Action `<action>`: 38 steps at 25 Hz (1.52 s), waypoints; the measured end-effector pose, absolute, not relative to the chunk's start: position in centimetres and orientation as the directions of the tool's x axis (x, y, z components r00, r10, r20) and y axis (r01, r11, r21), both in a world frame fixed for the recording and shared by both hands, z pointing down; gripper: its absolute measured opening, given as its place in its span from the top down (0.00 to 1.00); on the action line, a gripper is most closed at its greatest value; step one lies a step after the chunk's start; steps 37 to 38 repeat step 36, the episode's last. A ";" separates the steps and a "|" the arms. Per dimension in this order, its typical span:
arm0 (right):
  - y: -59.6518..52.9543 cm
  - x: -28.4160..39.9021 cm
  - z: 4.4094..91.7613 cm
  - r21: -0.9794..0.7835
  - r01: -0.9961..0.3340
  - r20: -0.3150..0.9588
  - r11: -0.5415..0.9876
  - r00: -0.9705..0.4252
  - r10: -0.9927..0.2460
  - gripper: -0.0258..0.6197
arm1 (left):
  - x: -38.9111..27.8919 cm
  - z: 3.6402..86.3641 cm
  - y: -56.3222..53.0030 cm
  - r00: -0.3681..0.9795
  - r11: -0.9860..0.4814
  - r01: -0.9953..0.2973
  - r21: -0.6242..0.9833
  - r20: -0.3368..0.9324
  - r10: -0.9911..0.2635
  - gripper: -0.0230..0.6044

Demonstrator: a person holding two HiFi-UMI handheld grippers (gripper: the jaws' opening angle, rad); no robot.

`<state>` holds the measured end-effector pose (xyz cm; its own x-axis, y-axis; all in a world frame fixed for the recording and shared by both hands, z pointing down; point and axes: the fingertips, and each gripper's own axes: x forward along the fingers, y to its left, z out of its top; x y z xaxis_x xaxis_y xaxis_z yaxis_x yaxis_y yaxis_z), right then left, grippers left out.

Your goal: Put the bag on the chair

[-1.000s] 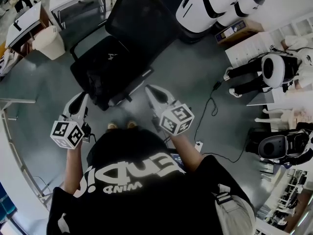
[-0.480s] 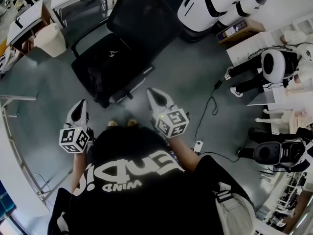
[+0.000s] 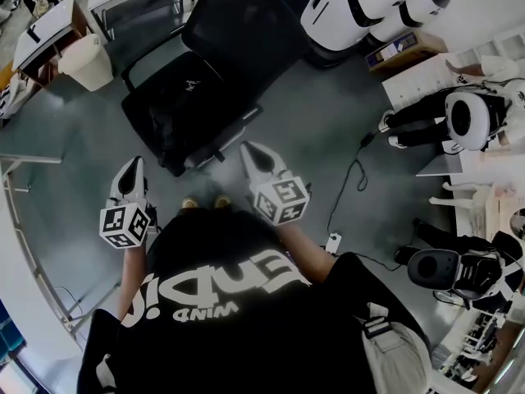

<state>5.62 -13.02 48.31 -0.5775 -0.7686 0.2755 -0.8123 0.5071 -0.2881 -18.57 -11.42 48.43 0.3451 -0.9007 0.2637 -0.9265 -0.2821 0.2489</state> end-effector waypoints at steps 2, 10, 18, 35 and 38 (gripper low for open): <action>-12.9 5.7 48.3 -0.292 -0.813 0.275 0.503 -0.575 -0.770 0.96 | -18.8 48.3 -11.3 0.334 -0.269 -0.929 0.255 0.262 -0.905 0.96; -12.7 6.3 48.6 -0.288 -0.824 0.287 0.489 -0.561 -0.777 0.96 | -19.2 48.9 -10.8 0.329 -0.259 -0.930 0.261 0.279 -0.902 0.96; -12.6 6.0 49.0 -0.288 -0.825 0.295 0.487 -0.560 -0.774 0.96 | -19.1 49.3 -10.5 0.337 -0.261 -0.927 0.269 0.293 -0.895 0.96; -11.9 5.4 49.2 -0.281 -0.825 0.303 0.490 -0.561 -0.770 0.96 | -19.4 50.2 -9.8 0.321 -0.236 -0.929 0.285 0.302 -0.898 0.96; -11.8 5.4 49.2 -0.281 -0.825 0.305 0.490 -0.561 -0.769 0.96 | -19.4 50.2 -9.7 0.322 -0.236 -0.928 0.287 0.302 -0.897 0.96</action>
